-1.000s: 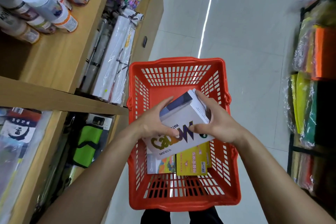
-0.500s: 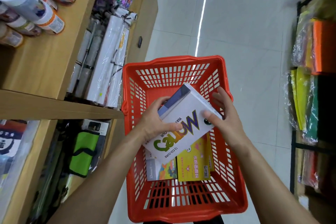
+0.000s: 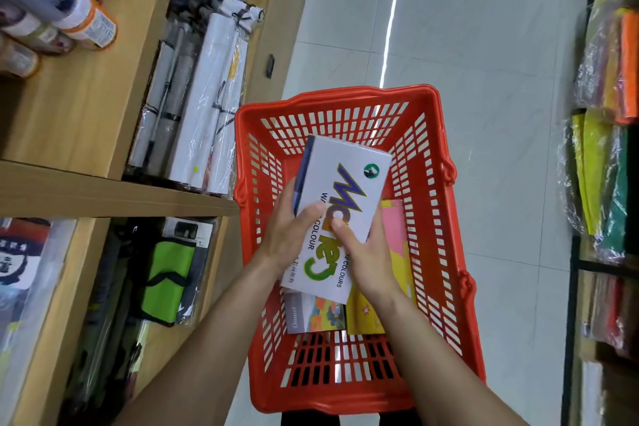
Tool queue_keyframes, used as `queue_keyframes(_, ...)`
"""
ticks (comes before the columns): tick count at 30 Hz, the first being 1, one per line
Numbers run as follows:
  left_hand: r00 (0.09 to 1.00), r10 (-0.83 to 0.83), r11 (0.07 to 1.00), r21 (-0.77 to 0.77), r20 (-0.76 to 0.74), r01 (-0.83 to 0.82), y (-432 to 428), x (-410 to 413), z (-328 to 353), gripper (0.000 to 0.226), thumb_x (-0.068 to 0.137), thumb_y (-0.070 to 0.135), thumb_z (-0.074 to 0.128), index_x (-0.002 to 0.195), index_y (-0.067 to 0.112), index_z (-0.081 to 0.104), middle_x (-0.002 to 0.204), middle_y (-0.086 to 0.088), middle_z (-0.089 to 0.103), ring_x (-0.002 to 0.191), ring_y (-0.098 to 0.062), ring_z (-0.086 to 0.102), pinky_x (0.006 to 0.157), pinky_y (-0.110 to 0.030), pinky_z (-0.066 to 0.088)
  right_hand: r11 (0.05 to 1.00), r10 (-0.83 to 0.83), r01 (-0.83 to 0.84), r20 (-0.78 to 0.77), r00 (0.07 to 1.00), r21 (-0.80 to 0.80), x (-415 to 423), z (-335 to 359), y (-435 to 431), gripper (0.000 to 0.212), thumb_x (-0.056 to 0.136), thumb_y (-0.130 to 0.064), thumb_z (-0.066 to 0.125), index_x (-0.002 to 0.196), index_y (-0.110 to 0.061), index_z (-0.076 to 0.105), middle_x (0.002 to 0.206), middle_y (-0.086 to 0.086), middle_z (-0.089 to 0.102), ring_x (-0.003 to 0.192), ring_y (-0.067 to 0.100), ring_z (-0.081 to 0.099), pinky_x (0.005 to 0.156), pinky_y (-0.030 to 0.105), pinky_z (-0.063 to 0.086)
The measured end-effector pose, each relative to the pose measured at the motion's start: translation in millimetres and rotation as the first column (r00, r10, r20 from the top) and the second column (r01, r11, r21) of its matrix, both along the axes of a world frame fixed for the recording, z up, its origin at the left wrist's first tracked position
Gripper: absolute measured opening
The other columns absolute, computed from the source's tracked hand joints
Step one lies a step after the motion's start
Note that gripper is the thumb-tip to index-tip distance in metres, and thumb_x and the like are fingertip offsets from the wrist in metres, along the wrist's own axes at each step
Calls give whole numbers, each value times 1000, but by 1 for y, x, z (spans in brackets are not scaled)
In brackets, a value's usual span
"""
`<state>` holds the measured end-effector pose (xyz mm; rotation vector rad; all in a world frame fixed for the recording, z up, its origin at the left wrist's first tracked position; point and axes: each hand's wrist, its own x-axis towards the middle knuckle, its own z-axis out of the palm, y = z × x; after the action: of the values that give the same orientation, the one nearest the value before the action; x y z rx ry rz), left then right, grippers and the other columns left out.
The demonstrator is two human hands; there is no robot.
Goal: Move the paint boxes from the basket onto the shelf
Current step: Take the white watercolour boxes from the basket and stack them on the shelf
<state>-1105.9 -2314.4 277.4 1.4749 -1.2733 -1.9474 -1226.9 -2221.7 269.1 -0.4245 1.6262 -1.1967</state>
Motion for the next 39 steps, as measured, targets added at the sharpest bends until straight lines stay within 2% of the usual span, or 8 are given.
queue_keyframes(11,987,139,983,-107,-83,-148,36,2,114,47,88,43,71,133,43,59,123,1,76,105,-24,76,76,-30,61,989,63,-62,2,998,-136,-7,115,7,58,98,-37,69,151,-23,49,132,-2,75,119,22,74,99,52,60)
queue_keyframes(17,955,292,936,-192,-50,-296,64,-2,197,51,83,54,70,132,48,56,118,-1,77,102,-30,76,89,-56,59,956,154,-154,-19,988,-251,-16,197,16,57,94,-35,73,147,-25,55,128,-5,77,112,18,77,85,29,63)
queue_keyframes(21,931,353,888,-279,-94,-365,87,9,244,50,86,45,69,133,54,54,122,3,76,107,-26,75,84,-42,61,924,245,-250,-56,968,-291,-11,239,26,54,94,-42,72,145,-32,58,127,-10,77,114,14,76,91,33,63)
queue_keyframes(25,889,433,839,-293,-149,-458,116,35,283,60,85,47,69,140,58,48,127,2,74,110,-28,73,90,-50,59,861,381,-385,-79,921,-333,11,277,31,50,96,-50,69,143,-37,58,129,-13,76,115,10,75,90,27,62)
queue_keyframes(29,828,520,772,-301,-207,-560,140,70,324,59,86,43,70,137,63,48,130,0,73,111,-31,73,94,-57,57,793,486,-474,-71,871,-383,47,316,34,52,94,-48,70,142,-34,58,129,-5,77,115,20,76,100,54,59)
queue_keyframes(34,749,598,648,-379,-285,-661,174,136,372,63,77,43,74,129,70,51,134,-2,70,112,-31,73,90,-53,59,685,592,-566,-103,800,-459,111,367,46,50,91,-48,72,136,-27,64,126,0,78,114,27,76,100,60,57)
queue_keyframes(37,722,598,597,-408,-347,-691,202,186,396,69,79,36,77,137,62,50,135,-6,69,108,-36,74,79,-45,62,604,660,-616,-115,742,-506,158,399,58,47,90,-49,75,132,-29,67,123,0,80,109,25,78,92,51,63)
queue_keyframes(39,689,631,527,-454,-357,-719,218,219,412,70,79,39,77,140,59,49,139,-10,65,113,-40,71,89,-54,59,538,703,-644,-132,699,-545,192,423,63,41,89,-48,76,127,-35,69,118,-3,81,101,21,81,76,32,66)
